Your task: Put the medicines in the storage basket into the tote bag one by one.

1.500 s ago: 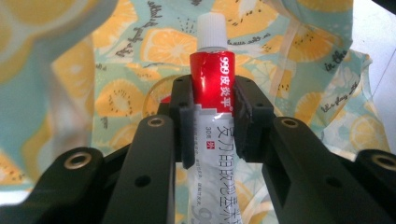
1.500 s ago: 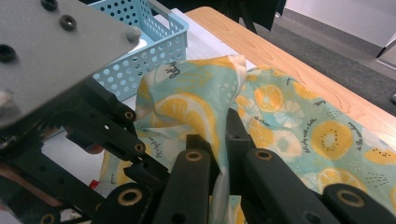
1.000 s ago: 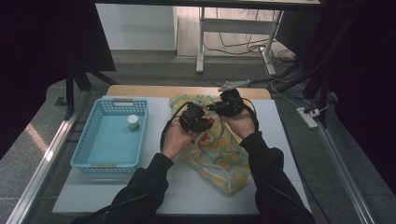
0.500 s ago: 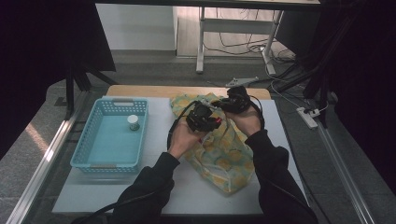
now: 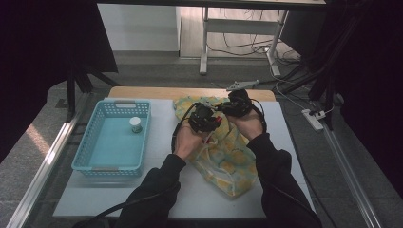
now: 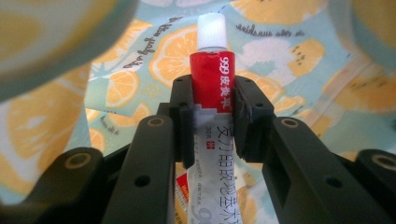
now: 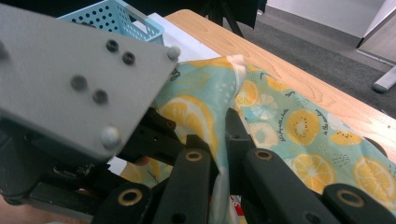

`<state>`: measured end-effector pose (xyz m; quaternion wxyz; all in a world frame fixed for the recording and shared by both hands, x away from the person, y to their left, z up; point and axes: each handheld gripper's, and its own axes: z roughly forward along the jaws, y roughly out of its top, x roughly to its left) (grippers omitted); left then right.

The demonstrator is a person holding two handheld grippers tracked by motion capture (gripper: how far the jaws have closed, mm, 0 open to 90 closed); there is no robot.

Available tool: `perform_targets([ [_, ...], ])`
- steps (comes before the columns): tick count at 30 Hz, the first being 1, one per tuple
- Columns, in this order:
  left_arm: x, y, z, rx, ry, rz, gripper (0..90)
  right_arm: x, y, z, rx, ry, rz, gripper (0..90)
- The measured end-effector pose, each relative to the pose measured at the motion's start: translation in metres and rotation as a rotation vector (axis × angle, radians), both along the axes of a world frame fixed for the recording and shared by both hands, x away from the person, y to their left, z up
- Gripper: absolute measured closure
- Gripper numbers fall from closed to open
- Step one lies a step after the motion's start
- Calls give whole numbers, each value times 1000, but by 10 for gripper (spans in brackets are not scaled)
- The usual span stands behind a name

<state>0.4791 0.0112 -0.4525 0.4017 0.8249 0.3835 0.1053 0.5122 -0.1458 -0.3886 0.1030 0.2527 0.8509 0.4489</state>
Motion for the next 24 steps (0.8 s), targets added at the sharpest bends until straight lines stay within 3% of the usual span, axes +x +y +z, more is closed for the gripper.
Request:
perform_targets([
  [9, -5, -15, 7, -19, -63, -71, 718, -1, -3, 7, 7, -6, -6, 894],
  [18, 2, -12, 0, 25, -124, -41, 718, -2, -5, 6, 11, 3, -6, 894],
  [24, 8, -5, -6, 30, -111, -18, 717, -1, -1, 0, 10, 13, 0, 894],
])
